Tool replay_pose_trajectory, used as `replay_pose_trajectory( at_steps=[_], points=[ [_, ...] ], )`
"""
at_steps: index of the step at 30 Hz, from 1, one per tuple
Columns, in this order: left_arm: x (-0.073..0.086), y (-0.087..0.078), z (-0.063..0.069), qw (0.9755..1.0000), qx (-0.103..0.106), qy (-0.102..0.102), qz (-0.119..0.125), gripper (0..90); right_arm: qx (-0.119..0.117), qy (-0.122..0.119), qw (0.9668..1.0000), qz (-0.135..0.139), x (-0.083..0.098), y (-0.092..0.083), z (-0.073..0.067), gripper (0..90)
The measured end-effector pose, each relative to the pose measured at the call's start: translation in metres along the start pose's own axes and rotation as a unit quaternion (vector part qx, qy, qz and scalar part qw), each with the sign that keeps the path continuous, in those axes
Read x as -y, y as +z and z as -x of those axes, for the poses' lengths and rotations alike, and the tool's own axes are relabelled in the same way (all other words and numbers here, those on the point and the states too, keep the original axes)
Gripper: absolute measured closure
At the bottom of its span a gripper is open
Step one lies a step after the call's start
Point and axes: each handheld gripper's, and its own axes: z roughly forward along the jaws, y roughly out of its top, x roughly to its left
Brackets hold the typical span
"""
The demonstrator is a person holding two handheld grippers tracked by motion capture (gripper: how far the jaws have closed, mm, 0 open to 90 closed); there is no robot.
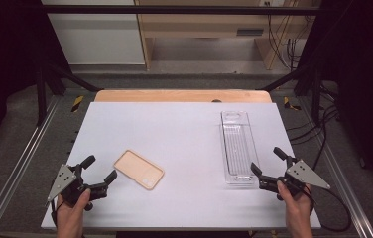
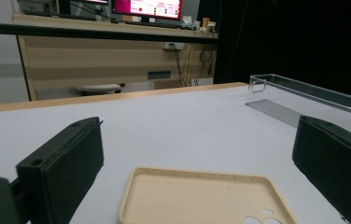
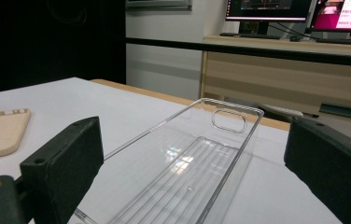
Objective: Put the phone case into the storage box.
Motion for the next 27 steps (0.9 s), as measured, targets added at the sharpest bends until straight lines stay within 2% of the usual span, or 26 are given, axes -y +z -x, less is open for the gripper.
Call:
replay_pose_trajectory(
  at_steps=[4, 11, 14, 21, 27],
  points=[
    [0.000, 0.000, 0.002, 1.0000, -0.004, -0.001, -0.006, 1.7, 0.011, 0.008, 0.9999, 0.003, 0.001, -0.004, 0.003, 4.6],
    [-0.001, 0.006, 0.006, 0.9998, -0.003, 0.006, -0.016, 1.8, 0.019, -0.001, 0.9998, -0.003, 0.003, -0.006, 0.004, 4.3],
    [0.001, 0.010, 0.008, 0.9994, -0.005, 0.006, -0.034, 1.9, 0.023, 0.009, 0.9997, 0.004, 0.003, -0.009, 0.003, 4.1],
    [0.001, 0.019, 0.011, 0.9991, -0.003, 0.005, -0.043, 1.9, 0.037, 0.003, 0.9993, -0.002, 0.004, -0.011, 0.004, 3.8],
    [0.001, 0.025, 0.017, 0.9991, 0.002, 0.010, -0.042, 1.9, 0.038, -0.006, 0.9992, -0.007, 0.005, -0.010, 0.002, 3.6]
  ],
)
